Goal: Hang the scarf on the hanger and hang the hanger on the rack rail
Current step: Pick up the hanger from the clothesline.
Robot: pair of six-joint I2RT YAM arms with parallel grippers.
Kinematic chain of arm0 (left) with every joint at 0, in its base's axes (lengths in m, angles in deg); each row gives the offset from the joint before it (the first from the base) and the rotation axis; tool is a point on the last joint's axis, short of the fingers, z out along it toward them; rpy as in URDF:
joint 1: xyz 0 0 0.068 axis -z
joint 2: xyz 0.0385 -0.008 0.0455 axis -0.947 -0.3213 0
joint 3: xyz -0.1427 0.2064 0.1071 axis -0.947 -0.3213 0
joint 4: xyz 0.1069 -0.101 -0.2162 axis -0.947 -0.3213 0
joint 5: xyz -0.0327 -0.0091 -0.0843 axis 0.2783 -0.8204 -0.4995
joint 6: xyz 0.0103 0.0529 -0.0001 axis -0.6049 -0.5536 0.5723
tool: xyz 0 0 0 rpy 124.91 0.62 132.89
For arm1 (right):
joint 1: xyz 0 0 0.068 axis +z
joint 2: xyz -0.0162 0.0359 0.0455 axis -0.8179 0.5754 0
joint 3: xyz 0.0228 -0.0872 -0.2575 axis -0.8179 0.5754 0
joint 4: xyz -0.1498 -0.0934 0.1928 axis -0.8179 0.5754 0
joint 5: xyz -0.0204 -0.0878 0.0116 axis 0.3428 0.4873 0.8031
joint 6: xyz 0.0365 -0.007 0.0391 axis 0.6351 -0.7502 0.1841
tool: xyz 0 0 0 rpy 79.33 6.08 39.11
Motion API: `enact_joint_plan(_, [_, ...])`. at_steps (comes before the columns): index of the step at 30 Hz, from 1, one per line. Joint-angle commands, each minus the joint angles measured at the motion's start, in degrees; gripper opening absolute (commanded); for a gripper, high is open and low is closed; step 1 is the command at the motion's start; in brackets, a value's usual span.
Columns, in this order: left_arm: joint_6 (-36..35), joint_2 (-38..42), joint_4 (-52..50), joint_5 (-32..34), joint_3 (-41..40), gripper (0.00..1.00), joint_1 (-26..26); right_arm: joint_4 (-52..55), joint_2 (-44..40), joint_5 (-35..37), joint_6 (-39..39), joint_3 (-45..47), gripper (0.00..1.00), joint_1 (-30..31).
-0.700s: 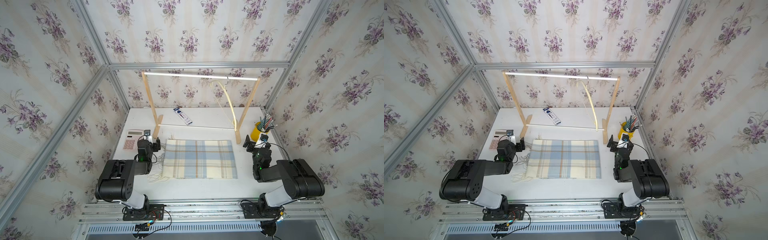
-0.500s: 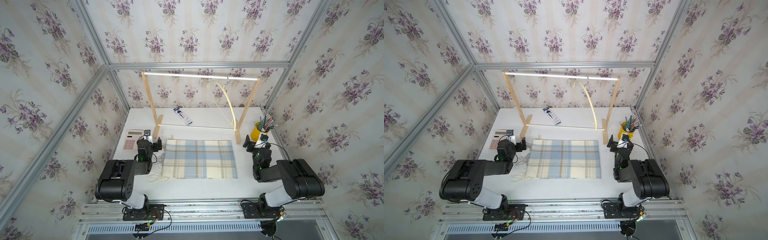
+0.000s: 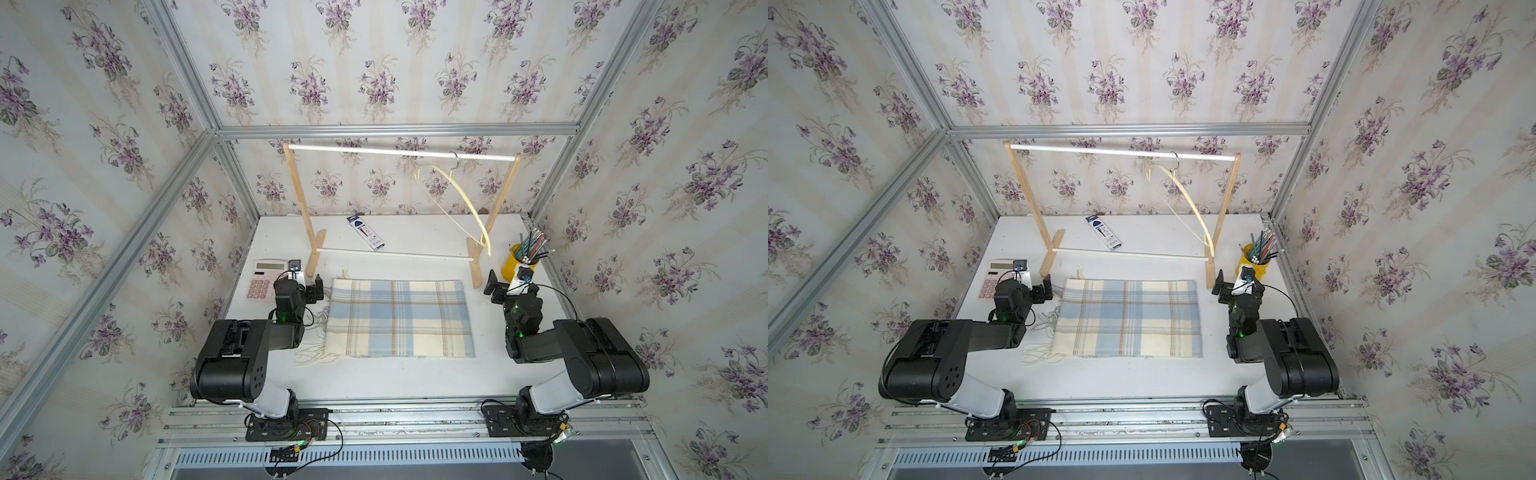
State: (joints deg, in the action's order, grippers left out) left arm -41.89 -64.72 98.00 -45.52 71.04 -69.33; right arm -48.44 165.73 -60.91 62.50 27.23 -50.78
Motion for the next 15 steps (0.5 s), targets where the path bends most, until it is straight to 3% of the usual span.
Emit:
enact_joint_plan(1, [-0.4, 0.0, 0.4, -0.4, 0.3, 0.99, 0.0, -0.4, 0.0, -0.4, -0.1, -0.2, 0.99, 0.0])
enact_joint_plan(4, [-0.4, 0.2, 0.5, -0.1, 0.1, 0.99, 0.0, 2.8, -1.8, 2.1, 0.5, -0.8, 0.93, 0.0])
enact_joint_plan(7, [0.1, 0.8, -1.0, 1.3, 0.7, 0.99, 0.1, 14.4, -13.1, 4.3, 0.7, -2.4, 0.90, 0.8])
enact_joint_plan(11, [0.5, 3.4, -5.8, 2.7, 2.4, 1.00, 0.0, 36.5, -29.9, 8.9, 2.8, -7.6, 0.88, 3.4])
enact_joint_plan(15, [0.4, 8.9, -17.5, 4.2, 6.7, 0.97, 0.5, 57.3, -39.2, 8.6, 6.5, -18.3, 0.85, 4.5])
